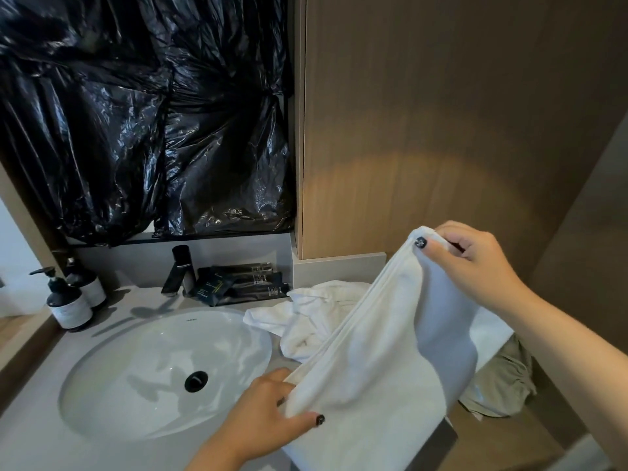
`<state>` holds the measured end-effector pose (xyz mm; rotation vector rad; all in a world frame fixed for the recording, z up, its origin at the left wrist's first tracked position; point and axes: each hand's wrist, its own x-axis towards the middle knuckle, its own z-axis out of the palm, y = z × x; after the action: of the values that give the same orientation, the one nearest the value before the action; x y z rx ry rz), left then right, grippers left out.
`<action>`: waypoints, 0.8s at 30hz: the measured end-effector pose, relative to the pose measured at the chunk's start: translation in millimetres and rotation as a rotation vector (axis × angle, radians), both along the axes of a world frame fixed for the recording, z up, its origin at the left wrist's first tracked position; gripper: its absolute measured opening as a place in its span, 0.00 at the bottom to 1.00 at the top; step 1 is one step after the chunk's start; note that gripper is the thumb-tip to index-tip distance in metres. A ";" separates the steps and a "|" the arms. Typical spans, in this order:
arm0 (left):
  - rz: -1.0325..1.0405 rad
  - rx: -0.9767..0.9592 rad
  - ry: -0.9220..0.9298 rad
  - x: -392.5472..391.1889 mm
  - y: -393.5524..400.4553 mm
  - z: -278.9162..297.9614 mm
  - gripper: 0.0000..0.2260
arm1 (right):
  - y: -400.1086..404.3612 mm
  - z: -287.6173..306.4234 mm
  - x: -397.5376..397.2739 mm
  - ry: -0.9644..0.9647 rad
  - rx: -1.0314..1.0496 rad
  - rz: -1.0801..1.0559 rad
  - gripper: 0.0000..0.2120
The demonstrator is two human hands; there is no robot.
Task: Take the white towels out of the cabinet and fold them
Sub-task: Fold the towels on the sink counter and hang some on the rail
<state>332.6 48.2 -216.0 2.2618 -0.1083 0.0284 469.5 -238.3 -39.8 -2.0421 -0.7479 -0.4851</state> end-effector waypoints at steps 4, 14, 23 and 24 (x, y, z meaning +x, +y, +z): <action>0.017 0.125 0.036 -2.5 17.9 -4.0 0.22 | -33.9 -17.1 9.8 0.084 0.031 -0.030 0.18; -0.146 0.597 -0.868 -15.9 17.6 7.0 0.11 | -77.9 -59.2 12.8 0.292 0.263 -0.233 0.19; -0.447 0.719 -0.593 -6.0 16.8 5.6 0.08 | -81.2 -69.2 15.2 0.323 0.187 -0.200 0.18; -0.427 0.711 -0.563 -5.8 18.6 1.9 0.12 | -82.8 -70.2 16.2 0.320 0.184 -0.191 0.20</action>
<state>326.8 66.7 -214.2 2.8110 -1.0372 0.4623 485.7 -321.1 -110.0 -1.9627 -0.3071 -0.3094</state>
